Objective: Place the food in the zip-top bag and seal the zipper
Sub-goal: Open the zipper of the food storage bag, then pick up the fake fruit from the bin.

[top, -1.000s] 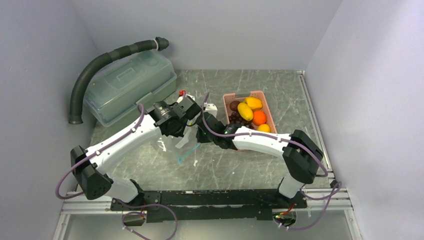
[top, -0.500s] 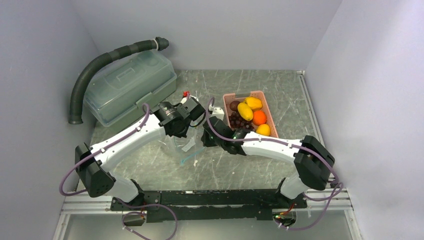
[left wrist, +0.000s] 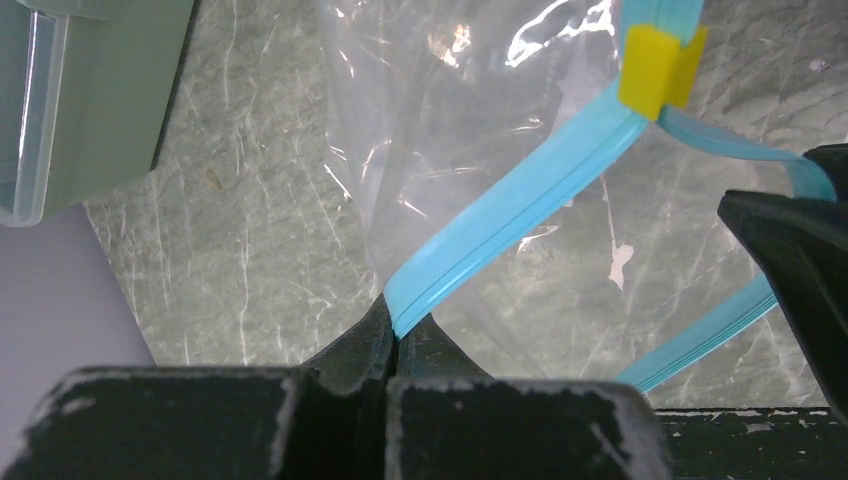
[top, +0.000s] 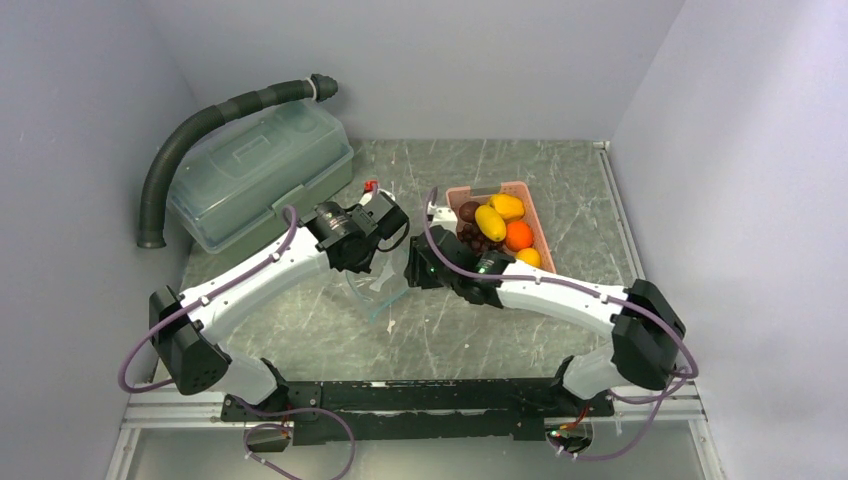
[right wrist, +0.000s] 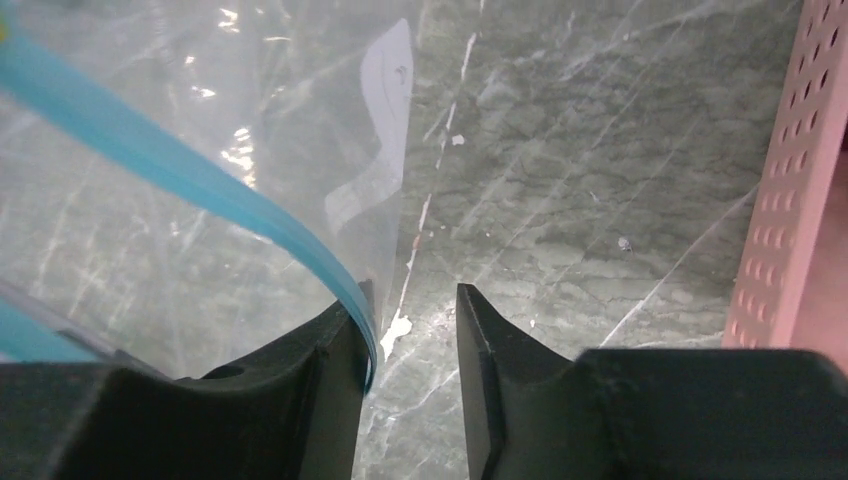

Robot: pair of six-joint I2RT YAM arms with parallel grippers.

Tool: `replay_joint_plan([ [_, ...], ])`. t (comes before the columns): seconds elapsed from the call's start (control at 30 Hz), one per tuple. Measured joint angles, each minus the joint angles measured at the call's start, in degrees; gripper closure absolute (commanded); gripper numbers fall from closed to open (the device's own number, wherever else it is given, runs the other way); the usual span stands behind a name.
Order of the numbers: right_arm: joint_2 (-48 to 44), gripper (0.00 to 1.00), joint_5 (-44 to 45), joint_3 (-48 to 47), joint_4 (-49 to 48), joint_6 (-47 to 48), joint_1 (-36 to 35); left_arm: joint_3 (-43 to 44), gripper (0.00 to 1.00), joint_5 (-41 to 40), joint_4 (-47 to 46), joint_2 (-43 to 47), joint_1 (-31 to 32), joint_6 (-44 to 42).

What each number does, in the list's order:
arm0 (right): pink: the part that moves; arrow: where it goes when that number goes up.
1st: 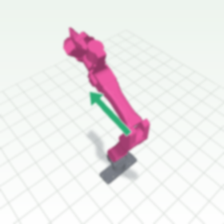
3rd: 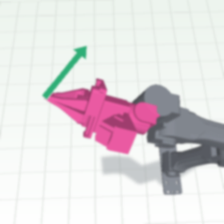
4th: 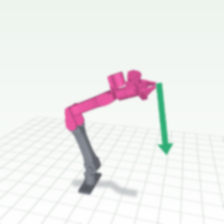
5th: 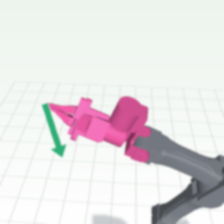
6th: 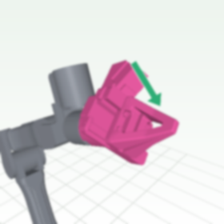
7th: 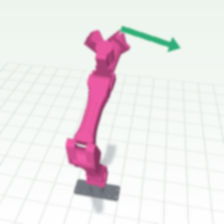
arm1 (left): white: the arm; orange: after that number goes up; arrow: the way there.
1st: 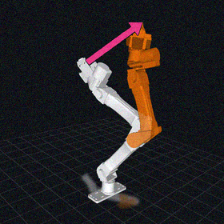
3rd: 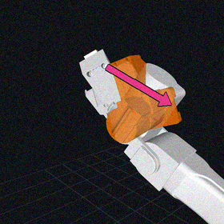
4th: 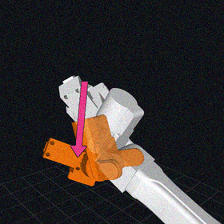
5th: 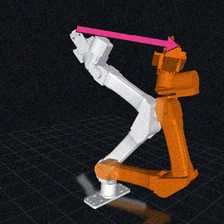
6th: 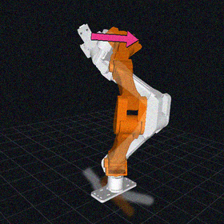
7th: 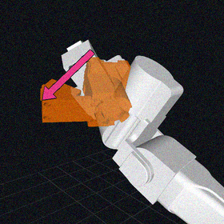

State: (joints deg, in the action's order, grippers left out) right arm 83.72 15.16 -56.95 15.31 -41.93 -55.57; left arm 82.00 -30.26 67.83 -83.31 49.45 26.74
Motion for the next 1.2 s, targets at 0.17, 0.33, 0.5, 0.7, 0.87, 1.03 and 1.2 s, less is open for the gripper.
replay_joint_plan([
  [0.17, -4.66, 0.5, -0.09, -0.26, 0.46, 0.24, 0.0, 0.0, 1.0, 0.46, -1.18, -0.04, -0.02, -0.59],
  [0.33, -9.03, 0.47, -0.07, -0.31, 0.96, 0.39, 0.0, 0.0, 1.0, 0.98, -2.21, -0.59, -0.04, -1.03],
  [0.5, -12.15, 0.46, 1.05, -0.42, 2.58, 1.27, 0.0, 0.0, 1.0, 1.51, -2.73, -1.05, -0.04, -1.62],
  [0.7, -15.17, 0.45, 5.66, -1.97, 6.99, 4.35, 0.26, 0.0, 1.0, 2.21, -3.52, -1.05, -0.04, -2.36],
  [0.87, -17.68, 0.44, 8.94, -3.04, 10.84, 7.87, 2.38, 0.0, 1.0, 3.41, -4.81, -1.07, -0.04, -3.74],
  [1.03, -18.69, 0.42, 9.77, -3.56, 14.14, 11.58, 6.97, 0.0, 1.0, 4.35, -5.92, -1.44, -0.04, -5.55],
  [1.2, -18.86, 0.38, 8.09, -3.56, 16.44, 14.91, 14.67, 0.0, 1.0, 5.73, -7.87, -1.53, -0.04, -7.1],
])
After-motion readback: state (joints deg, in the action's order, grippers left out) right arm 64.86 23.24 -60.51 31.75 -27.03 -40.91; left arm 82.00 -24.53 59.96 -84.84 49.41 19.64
